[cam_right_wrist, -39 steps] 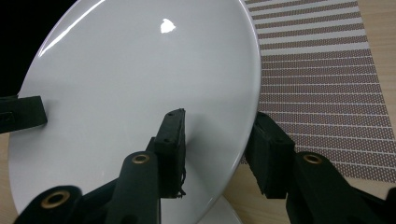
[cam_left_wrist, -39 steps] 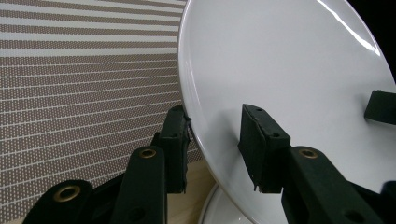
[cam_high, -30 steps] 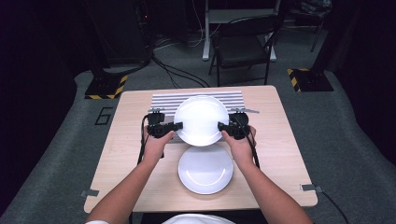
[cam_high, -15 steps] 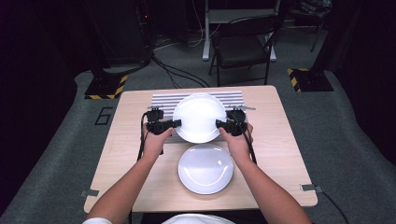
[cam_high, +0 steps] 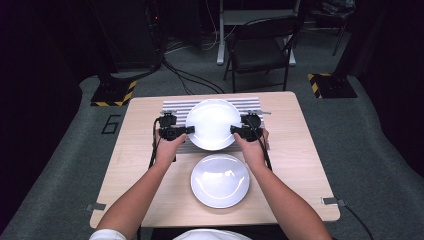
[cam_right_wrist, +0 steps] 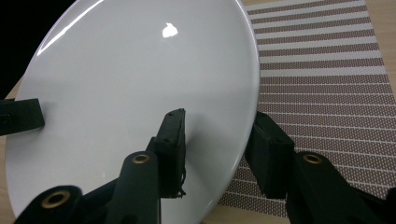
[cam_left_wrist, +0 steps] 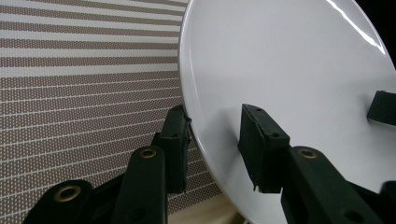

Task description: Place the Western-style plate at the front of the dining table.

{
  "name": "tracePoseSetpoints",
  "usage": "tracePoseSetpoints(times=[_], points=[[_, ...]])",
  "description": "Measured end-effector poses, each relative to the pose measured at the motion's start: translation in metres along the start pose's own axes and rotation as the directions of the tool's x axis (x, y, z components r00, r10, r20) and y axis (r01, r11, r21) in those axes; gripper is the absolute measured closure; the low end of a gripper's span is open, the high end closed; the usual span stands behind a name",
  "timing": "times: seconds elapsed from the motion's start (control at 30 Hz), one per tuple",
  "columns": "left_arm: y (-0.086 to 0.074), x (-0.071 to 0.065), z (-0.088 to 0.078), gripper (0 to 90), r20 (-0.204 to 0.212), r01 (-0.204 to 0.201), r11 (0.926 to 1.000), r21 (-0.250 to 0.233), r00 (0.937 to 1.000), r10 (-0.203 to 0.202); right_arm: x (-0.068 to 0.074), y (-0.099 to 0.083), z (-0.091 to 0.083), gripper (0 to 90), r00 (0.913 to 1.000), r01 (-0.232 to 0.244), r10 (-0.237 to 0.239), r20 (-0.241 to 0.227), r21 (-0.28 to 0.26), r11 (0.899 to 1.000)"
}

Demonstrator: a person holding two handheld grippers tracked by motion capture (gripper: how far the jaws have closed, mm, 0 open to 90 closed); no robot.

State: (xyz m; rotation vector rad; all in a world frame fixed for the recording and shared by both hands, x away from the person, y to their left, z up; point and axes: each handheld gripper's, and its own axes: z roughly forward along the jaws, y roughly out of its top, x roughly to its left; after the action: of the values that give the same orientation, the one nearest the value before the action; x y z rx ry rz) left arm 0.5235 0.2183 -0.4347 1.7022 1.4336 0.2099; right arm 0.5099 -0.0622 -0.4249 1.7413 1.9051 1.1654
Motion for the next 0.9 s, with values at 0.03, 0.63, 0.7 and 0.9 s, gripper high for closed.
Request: tracePoseSetpoints(times=[0.03,0.63,0.7,0.9], points=[[0.000,0.001,0.001,62.6,-0.001,0.001,1.0000,0.002,1.0000,-0.001,0.000,0.001,0.001,59.2,1.0000,0.001,-0.001,0.003,0.003,1.000],[0.014,0.010,-0.003,62.7,-0.017,0.015,0.9999,-0.005,0.9997,-0.015,0.010,0.014,0.010,59.2,0.9994,0.034,-0.034,-0.005,0.006,0.999],[0.016,0.012,-0.002,62.7,-0.012,0.019,0.9998,-0.001,0.9998,-0.019,0.011,0.016,0.010,59.3,0.9997,0.025,-0.025,-0.004,0.006,1.000],[0.020,0.015,-0.001,62.7,-0.019,0.027,0.9996,-0.002,0.9994,-0.027,0.014,0.021,0.014,59.3,0.9994,0.034,-0.034,-0.005,0.012,0.999]])
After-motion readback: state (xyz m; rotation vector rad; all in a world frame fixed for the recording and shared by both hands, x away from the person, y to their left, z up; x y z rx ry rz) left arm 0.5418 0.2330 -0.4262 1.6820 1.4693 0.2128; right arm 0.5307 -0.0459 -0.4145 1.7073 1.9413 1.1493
